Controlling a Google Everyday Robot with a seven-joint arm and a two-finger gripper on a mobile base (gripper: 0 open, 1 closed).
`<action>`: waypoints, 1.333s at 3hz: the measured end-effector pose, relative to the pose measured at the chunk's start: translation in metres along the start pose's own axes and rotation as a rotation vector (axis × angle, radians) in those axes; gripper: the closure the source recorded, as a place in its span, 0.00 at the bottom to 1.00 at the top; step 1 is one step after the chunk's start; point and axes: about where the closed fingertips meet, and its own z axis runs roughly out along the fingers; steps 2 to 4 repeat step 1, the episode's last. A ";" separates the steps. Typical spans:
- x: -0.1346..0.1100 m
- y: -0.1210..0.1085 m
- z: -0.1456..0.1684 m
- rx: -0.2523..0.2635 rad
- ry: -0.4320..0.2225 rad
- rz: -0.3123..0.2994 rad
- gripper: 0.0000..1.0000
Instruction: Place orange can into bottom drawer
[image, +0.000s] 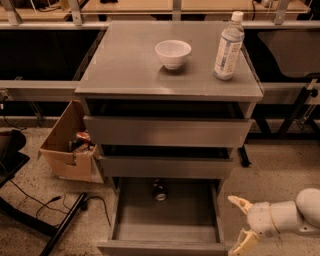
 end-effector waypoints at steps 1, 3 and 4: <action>-0.028 0.015 -0.013 0.096 0.155 0.008 0.00; -0.028 0.015 -0.013 0.096 0.155 0.008 0.00; -0.028 0.015 -0.013 0.096 0.155 0.008 0.00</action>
Offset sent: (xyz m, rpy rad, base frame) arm 0.0000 0.0000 0.0000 0.0000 0.0000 0.0000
